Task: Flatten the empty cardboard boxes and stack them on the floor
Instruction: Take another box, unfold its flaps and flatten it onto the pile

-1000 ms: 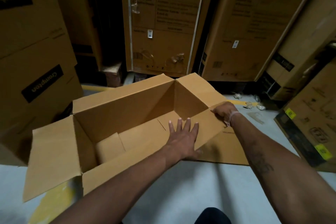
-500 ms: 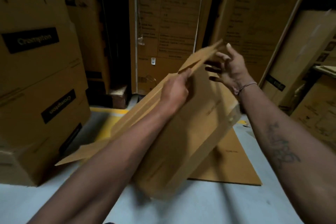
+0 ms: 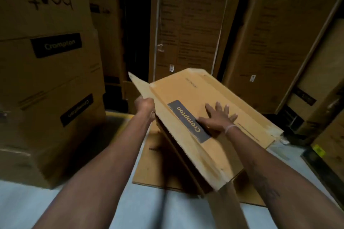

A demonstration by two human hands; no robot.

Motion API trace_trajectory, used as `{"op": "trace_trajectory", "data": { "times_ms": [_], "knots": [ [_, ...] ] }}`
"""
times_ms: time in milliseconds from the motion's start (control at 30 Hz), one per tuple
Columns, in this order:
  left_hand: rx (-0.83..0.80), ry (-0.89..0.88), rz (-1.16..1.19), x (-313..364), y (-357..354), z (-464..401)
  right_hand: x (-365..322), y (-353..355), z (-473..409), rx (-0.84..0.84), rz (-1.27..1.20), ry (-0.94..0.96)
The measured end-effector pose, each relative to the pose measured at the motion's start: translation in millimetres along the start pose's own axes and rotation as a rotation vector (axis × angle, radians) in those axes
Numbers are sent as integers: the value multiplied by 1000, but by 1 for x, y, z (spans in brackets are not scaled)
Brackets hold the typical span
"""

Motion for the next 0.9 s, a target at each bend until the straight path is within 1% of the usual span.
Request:
{"op": "trace_trajectory", "data": {
  "times_ms": [100,200,300,400,467,567,633,700,733,767,800,833,900],
  "knots": [
    [71,113,41,-42,24,-10,14,-59,21,-209,38,-43],
    [173,100,29,-61,50,-17,22,-102,43,-329,55,-57],
    [204,63,-19,-64,70,-29,19,-125,61,-347,22,-55],
    [215,40,-175,-62,83,-39,8,-134,69,-322,49,-21],
    [194,-2,-321,-58,85,-44,2,-138,75,-326,72,-5],
    [149,-165,-643,-48,81,-47,-2,-142,83,-344,111,19],
    [78,-350,-847,-44,71,-42,-2,-144,86,-361,130,27],
    [39,-628,-1106,-41,59,-28,0,-146,88,-384,162,38],
    [33,-789,-1292,-39,52,-18,1,-147,88,-390,178,42],
    [-14,-918,-1475,-39,42,-6,3,-148,87,-394,195,45],
    [-132,-1002,-1642,-47,30,4,3,-149,87,-395,211,55],
    [-315,-1022,-1762,-60,18,15,3,-149,87,-394,226,72],
    [-718,-895,-1907,-98,0,35,0,-148,87,-385,251,135]
  ]
}}
Point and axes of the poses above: each hand's wrist, its own z-axis away from the middle knuckle, its own y-axis out of the back of the hand, x = y × z, the point moved 7 cm from there along -z, towards the middle knuckle, and after that the axes turned 13 degrees about x, right-handed, at the moved point
